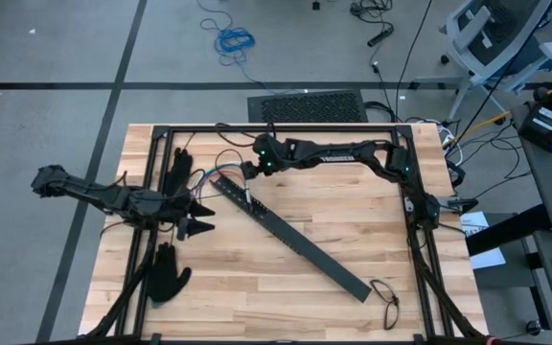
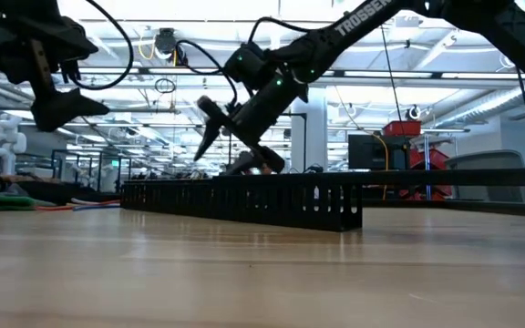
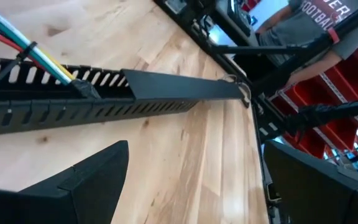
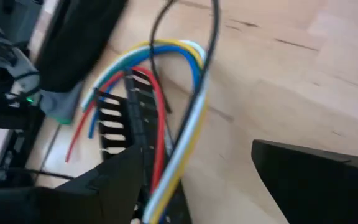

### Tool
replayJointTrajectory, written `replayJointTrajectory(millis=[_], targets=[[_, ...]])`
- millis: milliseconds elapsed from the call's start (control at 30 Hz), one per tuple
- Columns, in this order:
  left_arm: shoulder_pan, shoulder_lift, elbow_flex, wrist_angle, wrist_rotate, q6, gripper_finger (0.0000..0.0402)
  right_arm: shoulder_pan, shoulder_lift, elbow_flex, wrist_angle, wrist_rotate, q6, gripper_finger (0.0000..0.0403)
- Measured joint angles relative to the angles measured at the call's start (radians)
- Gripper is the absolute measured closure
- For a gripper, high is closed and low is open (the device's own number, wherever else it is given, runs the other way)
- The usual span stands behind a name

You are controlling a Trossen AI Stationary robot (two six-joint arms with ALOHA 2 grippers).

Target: Ziptie cables

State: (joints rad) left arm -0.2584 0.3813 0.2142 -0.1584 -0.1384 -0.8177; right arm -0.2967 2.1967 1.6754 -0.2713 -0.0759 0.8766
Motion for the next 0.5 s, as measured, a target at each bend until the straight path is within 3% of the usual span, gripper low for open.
replayJointTrajectory(millis=[500], targets=[[0.000, 0.001, 0.000, -0.019, -0.003, -0.015, 0.0034, 0.048, 0.060, 0.000, 0.124, -0.010, 0.081, 0.0110]])
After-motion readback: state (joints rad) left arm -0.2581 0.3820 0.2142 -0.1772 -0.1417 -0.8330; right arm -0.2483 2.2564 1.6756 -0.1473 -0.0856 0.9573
